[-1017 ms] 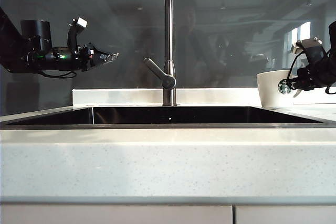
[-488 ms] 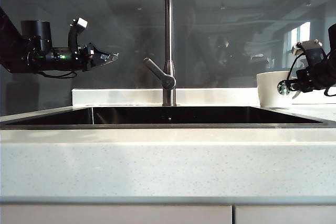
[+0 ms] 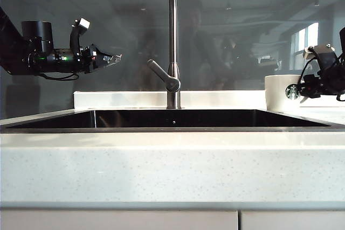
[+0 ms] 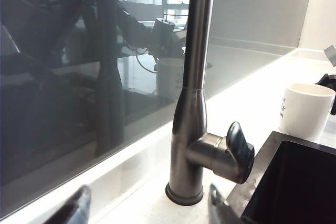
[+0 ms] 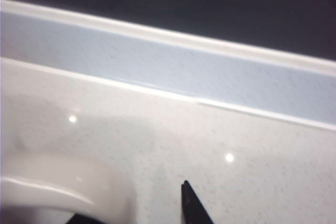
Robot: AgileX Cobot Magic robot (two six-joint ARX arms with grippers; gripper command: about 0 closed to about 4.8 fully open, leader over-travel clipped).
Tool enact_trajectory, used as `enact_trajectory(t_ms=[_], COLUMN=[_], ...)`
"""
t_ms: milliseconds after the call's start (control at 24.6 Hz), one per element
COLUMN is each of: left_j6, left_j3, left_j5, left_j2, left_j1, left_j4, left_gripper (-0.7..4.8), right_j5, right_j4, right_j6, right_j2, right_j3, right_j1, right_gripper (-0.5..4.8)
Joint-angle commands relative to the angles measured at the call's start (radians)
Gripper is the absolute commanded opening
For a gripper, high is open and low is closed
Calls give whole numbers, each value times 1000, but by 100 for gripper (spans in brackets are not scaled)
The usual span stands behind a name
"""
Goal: Pick up the mug next to the sink, go to the faucet to get some water, pour the water into the sink, and finally put the mug back to its place.
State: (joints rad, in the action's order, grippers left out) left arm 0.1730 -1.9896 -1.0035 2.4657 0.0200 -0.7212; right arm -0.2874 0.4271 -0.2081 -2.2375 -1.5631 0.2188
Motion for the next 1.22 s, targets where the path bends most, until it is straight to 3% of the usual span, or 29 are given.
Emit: enact_trajectory(t_ms=[41,488,732,813,895,976,1017,1098,1179,1220], left_j6=[0,2,3,5,23,26,27,42,61,86], left_j3=[-3,-3,-3,-3,-3,-3,-3,-3,-3,-3], left_j5=[-6,-3,-3,-3,-3,-4,11,43,44,49], left_j2=[-6,-6,-6,-6,-6,-6,-6,-7,-9,-16], left_j1=[-2,-2,-1,-2,-3,-2,-2,0,7,10], left_j4=[-12,9,10,10,10,10,10,18,16,19], left_gripper=[279,279,279,279,278,269,250,175,6,3], right_j5=[1,-2,-4,-50,-56,-63,-84,-97,-97,-97], right_j4=[9,-86,-40,-14,-5,-3,-4,-5,-3,-4], right_j6=[7,5,-1,3,8,26,34,65,85,101], right_j2=[15,72,156,222,259,304,333,384,433,467], right_j3=[-4,11,124,205,244,285,309,347,384,407], right_j1=[0,16,39,49,49,48,48,43,42,42], right_gripper=[181,180,180,179,156,46,-15,-3,-3,-3])
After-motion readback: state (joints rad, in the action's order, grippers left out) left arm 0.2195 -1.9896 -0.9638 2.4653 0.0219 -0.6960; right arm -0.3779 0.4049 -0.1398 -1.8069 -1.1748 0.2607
